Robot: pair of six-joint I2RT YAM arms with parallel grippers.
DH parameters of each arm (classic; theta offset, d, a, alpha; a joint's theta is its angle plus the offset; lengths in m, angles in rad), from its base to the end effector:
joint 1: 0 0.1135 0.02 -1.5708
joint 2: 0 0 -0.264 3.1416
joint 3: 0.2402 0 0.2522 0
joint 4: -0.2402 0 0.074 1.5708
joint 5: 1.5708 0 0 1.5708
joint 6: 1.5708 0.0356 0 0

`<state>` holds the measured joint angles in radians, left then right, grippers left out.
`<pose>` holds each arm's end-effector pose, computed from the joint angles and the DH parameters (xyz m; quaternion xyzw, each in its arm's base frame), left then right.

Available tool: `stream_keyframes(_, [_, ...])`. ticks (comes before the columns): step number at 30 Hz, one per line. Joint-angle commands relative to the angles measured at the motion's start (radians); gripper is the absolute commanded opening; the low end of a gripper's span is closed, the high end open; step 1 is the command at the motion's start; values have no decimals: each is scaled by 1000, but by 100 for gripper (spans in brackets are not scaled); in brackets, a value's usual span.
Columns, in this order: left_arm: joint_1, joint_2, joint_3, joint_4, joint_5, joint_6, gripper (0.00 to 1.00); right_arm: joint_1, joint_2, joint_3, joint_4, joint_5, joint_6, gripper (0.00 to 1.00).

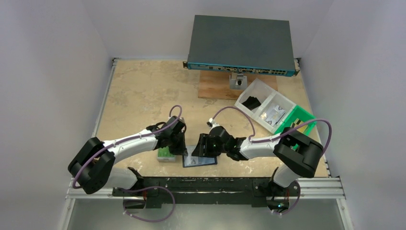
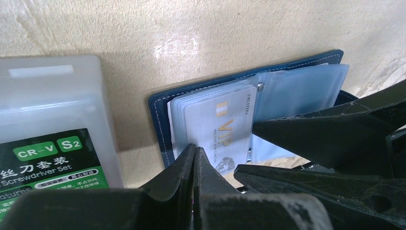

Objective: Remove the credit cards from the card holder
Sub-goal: Remove the credit card from the card holder.

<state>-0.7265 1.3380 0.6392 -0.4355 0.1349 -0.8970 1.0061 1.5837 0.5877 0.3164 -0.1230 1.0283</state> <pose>0.1698 -0.1573 0.1597 -0.0684 0.9718 -0.2020 0.1009 0.1526 0.2490 0.1358 -0.0165 0.9009 0.3951 0.1790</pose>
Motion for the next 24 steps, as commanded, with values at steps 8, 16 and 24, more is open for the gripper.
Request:
stream_keyframes(8, [6,5,-18,7,-26,9,0,-12,51,-29,65,-29,-2,47])
stream_keyframes(16, [6,-35,-23,-22,-49,4,0,-14,62,-43,78,-29,7,46])
stream_keyframes(24, [6,-30,-29,-25,-60,6,0,-18,65,-56,85,-31,12,46])
